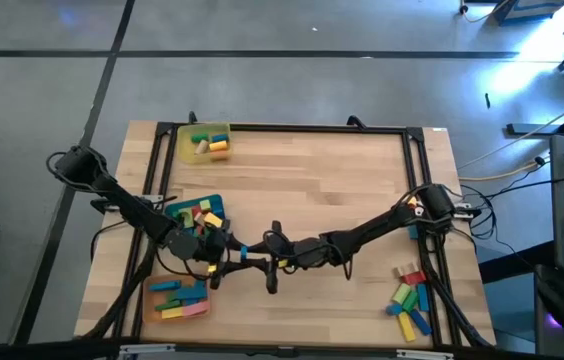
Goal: Sort blocks by size
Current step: Put the blue block into the orange bin
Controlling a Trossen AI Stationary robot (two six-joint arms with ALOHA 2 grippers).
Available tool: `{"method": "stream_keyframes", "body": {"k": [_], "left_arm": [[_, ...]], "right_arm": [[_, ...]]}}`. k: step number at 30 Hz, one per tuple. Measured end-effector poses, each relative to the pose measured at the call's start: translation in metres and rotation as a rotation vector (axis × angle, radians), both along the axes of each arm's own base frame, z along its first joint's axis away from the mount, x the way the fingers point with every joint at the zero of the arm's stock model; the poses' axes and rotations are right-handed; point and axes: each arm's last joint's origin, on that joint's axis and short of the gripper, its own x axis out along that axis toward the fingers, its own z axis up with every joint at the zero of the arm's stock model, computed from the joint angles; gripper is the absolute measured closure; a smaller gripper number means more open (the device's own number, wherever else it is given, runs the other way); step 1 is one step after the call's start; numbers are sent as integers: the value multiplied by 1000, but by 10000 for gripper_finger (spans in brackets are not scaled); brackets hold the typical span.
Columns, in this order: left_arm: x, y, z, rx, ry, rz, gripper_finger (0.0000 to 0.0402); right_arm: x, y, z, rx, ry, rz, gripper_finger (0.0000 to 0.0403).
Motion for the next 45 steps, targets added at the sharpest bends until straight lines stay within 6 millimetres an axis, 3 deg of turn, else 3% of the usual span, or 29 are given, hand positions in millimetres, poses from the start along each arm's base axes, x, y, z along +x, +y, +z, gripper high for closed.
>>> {"method": "stream_keyframes", "body": {"k": [7, 12, 18, 25, 34, 39, 45], "left_arm": [[0, 0, 0, 9, 0, -9, 311], [0, -1, -1, 23, 6, -32, 310], [-10, -5, 2, 51, 62, -96, 310], [-33, -17, 30, 116, 342, -136, 310], [-73, -40, 60, 46, 683, -158, 310], [-95, -56, 57, -94, 808, -228, 310], [-106, -61, 39, -100, 862, -168, 305]], "right_arm": [[0, -1, -1, -6, 7, -3, 285], [0, 0, -1, 13, 7, 11, 264], [-1, 3, 2, 25, 3, 125, 173], [-3, 8, 6, 27, 3, 265, 107], [-3, 7, -1, 23, 66, 245, 103], [-3, 6, -1, 22, 66, 237, 104], [-3, 6, -1, 21, 67, 236, 105]]}}
